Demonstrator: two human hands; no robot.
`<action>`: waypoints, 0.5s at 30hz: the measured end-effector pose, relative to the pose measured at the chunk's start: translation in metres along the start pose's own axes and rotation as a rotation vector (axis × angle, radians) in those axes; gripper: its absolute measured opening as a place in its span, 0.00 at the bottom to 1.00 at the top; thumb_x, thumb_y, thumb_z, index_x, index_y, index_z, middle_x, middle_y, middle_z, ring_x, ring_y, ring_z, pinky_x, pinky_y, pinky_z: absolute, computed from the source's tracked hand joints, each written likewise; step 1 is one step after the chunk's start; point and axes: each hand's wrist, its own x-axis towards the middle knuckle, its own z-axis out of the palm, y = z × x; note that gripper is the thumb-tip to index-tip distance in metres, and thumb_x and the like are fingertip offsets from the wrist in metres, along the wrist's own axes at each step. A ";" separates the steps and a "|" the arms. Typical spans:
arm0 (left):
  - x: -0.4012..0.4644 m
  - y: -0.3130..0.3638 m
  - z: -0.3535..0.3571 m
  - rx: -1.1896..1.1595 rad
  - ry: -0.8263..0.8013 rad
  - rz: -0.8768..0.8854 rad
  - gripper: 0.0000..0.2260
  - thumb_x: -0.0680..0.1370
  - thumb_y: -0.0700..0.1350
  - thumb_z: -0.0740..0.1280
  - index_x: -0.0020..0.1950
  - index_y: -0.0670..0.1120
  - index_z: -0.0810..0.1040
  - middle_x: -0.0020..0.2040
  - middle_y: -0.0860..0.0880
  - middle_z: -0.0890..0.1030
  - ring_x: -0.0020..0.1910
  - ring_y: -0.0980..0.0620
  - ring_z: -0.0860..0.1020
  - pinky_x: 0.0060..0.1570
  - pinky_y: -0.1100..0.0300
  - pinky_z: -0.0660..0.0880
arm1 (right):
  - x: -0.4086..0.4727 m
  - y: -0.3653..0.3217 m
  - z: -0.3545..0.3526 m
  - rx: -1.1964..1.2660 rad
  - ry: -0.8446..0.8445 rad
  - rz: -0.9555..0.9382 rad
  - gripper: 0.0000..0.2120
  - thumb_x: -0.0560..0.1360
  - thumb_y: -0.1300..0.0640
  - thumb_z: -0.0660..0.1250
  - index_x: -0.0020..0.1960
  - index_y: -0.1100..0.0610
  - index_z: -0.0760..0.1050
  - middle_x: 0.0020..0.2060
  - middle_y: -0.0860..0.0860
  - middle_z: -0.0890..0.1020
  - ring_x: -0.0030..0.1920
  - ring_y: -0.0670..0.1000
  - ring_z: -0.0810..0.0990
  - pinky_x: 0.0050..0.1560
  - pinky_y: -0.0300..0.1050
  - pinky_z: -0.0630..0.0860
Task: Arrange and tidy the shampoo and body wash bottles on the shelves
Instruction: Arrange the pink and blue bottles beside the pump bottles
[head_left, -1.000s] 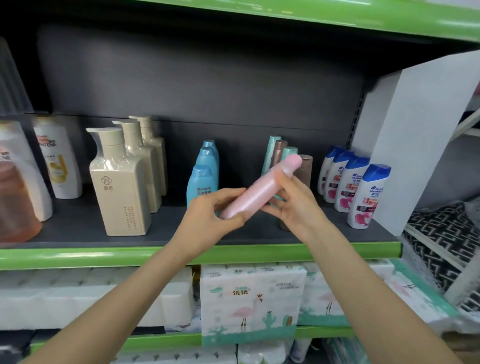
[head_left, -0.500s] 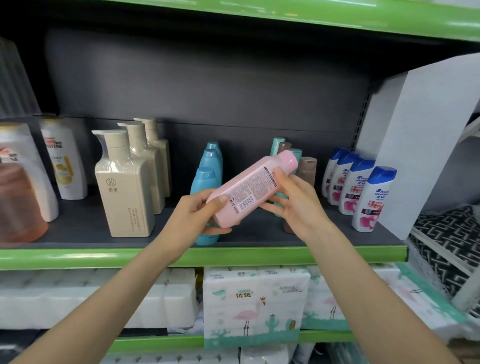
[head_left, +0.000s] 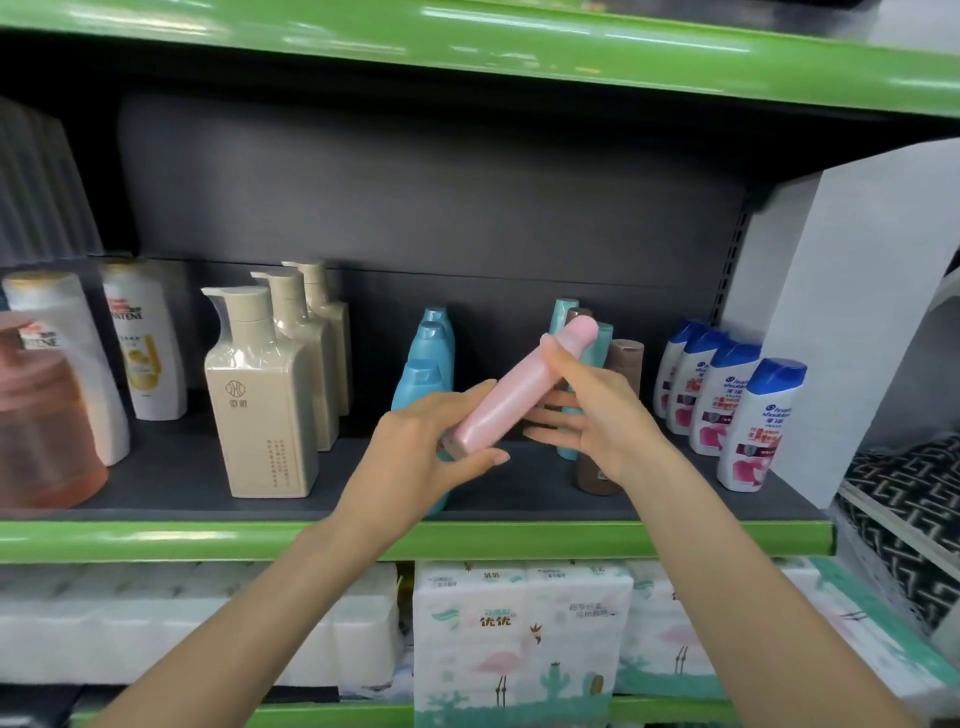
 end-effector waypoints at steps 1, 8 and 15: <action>0.001 -0.001 0.001 0.051 -0.006 0.032 0.29 0.68 0.52 0.74 0.68 0.52 0.72 0.58 0.57 0.78 0.55 0.63 0.74 0.55 0.76 0.66 | 0.001 -0.002 0.001 -0.015 0.006 -0.017 0.16 0.72 0.46 0.71 0.53 0.56 0.77 0.47 0.57 0.84 0.45 0.54 0.85 0.44 0.50 0.83; 0.011 -0.015 -0.005 0.317 -0.003 0.163 0.26 0.70 0.58 0.69 0.66 0.52 0.74 0.66 0.51 0.72 0.60 0.54 0.69 0.58 0.55 0.72 | 0.019 -0.009 0.010 -0.055 0.066 -0.166 0.09 0.75 0.62 0.67 0.55 0.59 0.76 0.49 0.56 0.82 0.48 0.55 0.83 0.39 0.48 0.82; 0.025 -0.039 -0.027 0.189 0.057 -0.164 0.25 0.73 0.46 0.71 0.69 0.50 0.69 0.64 0.52 0.72 0.61 0.55 0.71 0.60 0.64 0.67 | 0.047 -0.004 0.032 -0.346 0.020 -0.344 0.13 0.73 0.63 0.70 0.56 0.52 0.75 0.48 0.50 0.81 0.52 0.52 0.81 0.51 0.56 0.80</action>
